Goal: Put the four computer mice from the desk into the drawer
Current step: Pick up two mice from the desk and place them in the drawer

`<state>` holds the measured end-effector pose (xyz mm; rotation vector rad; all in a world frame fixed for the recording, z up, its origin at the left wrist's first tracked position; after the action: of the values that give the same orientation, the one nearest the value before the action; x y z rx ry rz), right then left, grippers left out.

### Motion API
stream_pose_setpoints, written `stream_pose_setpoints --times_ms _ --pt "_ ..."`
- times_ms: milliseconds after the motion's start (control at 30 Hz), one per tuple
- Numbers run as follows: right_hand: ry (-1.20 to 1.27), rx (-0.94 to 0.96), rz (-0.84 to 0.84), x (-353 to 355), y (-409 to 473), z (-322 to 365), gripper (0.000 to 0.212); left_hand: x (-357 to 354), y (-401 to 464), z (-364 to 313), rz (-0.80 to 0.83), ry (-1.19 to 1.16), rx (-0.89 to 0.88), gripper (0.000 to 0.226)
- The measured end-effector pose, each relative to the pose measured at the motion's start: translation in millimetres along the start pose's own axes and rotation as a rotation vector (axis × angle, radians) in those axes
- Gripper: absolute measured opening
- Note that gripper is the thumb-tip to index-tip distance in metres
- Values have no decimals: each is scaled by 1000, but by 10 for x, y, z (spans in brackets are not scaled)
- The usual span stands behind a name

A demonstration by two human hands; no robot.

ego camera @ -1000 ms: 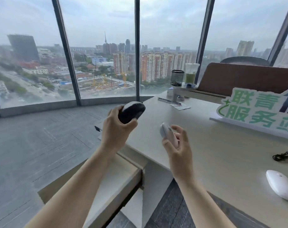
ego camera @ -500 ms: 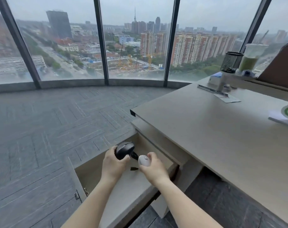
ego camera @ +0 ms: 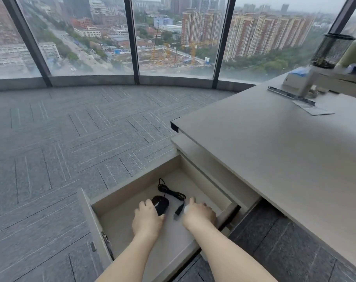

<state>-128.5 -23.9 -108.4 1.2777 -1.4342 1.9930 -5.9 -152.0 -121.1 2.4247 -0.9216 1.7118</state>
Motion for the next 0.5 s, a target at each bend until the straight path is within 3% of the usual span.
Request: stream_pose_setpoints --times_ms 67,133,200,267,500 --pt "-1 11 -15 27 -34 -14 74 41 -10 -6 -21 -27 0 62" --pt "56 53 -75 135 -124 -3 62 149 -48 -60 -54 -98 -21 61" --pt "160 113 -143 275 -271 -28 47 325 -126 -212 -97 -180 -90 54" --pt "269 167 -226 443 -473 -152 45 539 -255 -468 -152 -287 -192 45" --pt "574 280 -695 1194 -1634 -1199 34 1024 -1171 -1818 -190 -511 -601 31"
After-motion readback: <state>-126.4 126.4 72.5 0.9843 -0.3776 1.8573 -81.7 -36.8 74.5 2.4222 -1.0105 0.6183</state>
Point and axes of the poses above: each hand's wrist, its own y-axis towards the middle knuckle, its own x-axis out of the back of the hand, z = x × y, the point moved 8 cm from there along y, towards the middle knuckle, and after that the axes turned 1 degree about z, right-handed, at the moved point
